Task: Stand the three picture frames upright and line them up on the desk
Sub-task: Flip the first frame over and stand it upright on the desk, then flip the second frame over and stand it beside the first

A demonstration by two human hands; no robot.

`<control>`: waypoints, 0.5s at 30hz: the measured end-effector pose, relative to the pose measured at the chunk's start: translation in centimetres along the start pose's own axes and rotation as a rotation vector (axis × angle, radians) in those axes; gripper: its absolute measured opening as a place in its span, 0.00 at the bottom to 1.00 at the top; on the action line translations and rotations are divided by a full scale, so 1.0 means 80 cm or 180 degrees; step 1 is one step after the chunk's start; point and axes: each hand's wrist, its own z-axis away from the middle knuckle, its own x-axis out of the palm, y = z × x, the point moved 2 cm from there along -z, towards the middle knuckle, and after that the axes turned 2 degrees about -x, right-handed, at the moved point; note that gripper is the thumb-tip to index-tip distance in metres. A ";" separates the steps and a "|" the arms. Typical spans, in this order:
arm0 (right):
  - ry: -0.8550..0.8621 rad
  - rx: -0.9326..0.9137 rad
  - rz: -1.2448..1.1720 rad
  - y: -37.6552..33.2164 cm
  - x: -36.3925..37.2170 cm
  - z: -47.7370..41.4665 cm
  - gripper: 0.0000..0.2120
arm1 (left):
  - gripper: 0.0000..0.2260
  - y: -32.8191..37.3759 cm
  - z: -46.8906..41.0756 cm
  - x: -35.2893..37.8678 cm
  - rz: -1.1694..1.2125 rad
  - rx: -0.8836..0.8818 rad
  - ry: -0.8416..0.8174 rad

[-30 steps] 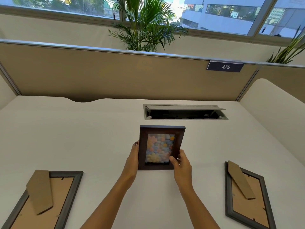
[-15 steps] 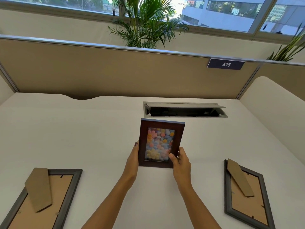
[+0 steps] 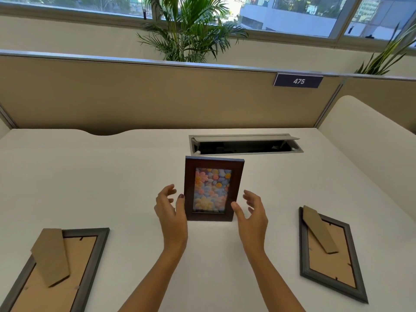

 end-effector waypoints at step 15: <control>0.1427 -0.0848 0.1127 0.013 -0.155 0.029 0.18 | 0.18 0.040 0.112 0.071 0.0237 0.0546 -0.1349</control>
